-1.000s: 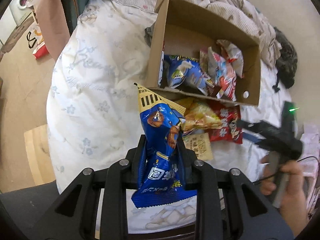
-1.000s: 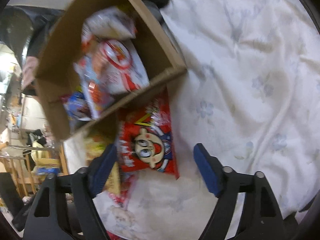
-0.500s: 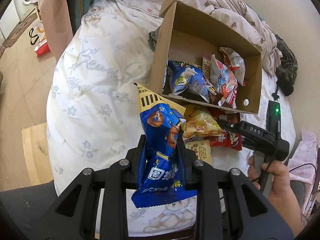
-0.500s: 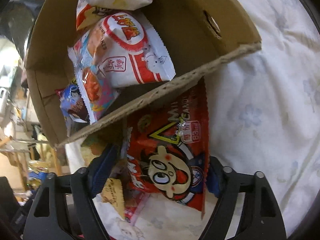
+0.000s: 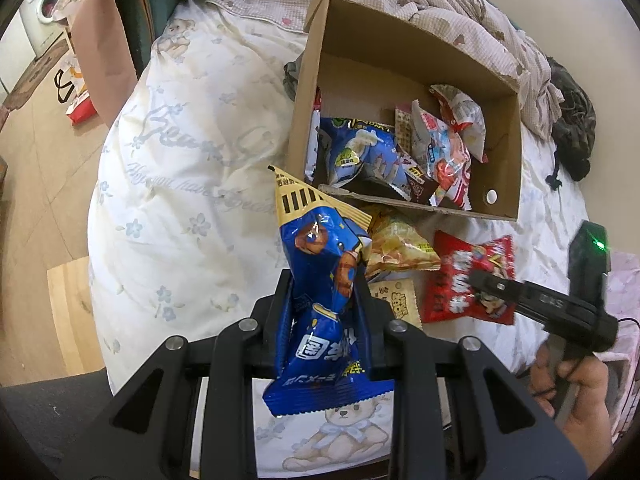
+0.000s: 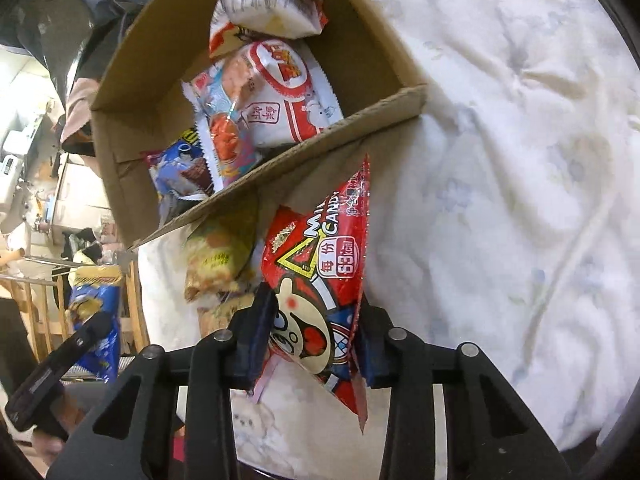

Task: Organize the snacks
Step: 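Grasp the red cartoon-face candy bag with the right gripper while the left gripper holds the blue bag, then carry both held bags over the box and lower them in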

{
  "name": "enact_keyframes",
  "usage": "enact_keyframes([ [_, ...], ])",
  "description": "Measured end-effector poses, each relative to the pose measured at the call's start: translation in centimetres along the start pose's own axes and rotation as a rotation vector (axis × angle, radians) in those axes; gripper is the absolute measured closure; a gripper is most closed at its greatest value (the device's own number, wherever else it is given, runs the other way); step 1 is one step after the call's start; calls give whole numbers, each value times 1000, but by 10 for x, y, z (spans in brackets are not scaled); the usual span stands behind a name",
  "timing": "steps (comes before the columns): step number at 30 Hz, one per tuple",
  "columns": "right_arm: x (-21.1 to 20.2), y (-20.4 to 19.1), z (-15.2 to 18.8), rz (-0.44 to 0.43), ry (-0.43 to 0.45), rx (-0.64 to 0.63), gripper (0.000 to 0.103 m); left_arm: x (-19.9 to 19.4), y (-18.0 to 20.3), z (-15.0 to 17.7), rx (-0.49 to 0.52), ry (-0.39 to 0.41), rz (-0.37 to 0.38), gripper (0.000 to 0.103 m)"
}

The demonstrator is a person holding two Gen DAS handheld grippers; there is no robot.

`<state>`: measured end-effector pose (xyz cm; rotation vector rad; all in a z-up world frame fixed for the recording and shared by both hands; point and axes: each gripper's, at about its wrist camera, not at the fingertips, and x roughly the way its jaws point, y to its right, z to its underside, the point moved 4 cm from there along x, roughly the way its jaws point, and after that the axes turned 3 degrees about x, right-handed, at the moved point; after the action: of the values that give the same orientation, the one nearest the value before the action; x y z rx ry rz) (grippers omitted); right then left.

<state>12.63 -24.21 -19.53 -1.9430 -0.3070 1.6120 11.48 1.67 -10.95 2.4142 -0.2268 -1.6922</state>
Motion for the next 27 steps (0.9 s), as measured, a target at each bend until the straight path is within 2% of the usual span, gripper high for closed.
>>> enact_keyframes([
  [5, -21, 3, 19, -39, 25, 17, 67, 2, -1, 0, 7, 8, -22, 79],
  [13, -44, -20, 24, -115, 90, -74, 67, -1, -10, 0, 15, 56, -80, 79],
  [19, -56, -37, 21, -194, 150, -87, 67, 2, -15, 2, 16, 49, -102, 79],
  [27, -70, -62, 10, -254, 215, -123, 67, -19, -12, -3, 39, 138, -118, 79],
])
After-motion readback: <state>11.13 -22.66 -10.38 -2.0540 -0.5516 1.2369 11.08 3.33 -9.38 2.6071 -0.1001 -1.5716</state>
